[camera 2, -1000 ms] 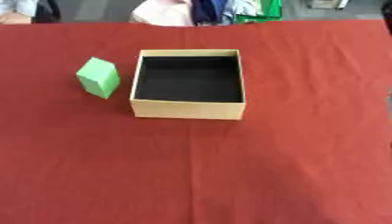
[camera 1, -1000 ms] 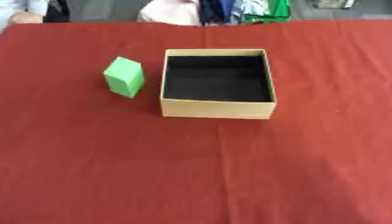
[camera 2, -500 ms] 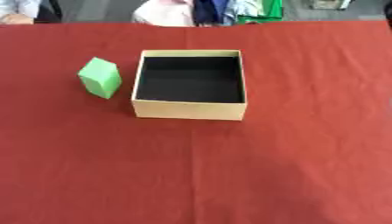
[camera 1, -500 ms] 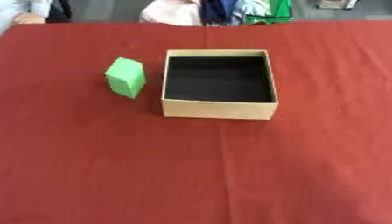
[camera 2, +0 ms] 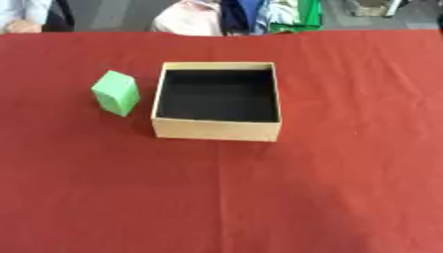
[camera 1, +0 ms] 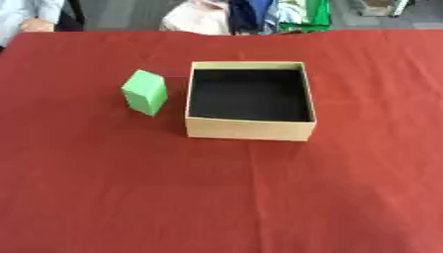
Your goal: Pick up objects on the table and place them in the box.
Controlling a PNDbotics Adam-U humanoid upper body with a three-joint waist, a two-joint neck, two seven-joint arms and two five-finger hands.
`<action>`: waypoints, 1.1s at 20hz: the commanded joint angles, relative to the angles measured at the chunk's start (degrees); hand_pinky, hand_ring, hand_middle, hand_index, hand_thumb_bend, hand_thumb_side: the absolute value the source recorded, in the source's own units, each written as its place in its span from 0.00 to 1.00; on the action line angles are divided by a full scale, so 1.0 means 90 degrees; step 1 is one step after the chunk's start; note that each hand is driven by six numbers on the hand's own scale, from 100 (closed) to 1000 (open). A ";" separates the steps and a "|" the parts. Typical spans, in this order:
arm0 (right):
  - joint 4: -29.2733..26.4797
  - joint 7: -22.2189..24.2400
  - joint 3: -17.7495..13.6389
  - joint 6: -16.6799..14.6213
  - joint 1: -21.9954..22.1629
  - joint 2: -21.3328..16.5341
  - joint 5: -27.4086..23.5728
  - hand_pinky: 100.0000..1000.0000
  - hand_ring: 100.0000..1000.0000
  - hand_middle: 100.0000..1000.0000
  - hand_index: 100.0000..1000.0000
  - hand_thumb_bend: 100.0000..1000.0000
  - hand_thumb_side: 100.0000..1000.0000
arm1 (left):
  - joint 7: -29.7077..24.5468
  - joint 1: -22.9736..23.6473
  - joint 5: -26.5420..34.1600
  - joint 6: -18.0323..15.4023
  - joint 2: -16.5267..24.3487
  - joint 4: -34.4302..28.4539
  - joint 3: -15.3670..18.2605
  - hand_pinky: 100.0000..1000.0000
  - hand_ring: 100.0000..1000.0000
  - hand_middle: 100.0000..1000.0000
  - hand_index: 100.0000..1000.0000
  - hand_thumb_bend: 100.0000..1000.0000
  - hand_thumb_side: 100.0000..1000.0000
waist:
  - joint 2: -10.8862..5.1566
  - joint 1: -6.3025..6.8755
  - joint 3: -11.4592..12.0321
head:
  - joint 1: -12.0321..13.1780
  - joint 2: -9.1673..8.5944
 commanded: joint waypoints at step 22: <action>-0.0032 0.0087 0.0078 -0.0041 -0.0105 -0.0045 -0.0149 0.60 0.62 0.62 0.78 0.00 0.32 | -0.2024 -0.2000 -0.0796 -0.0675 -0.1373 0.1076 -0.0600 0.88 0.90 0.93 1.00 0.66 0.01 | -0.0131 0.0154 -0.0176 | 0.0346 -0.0191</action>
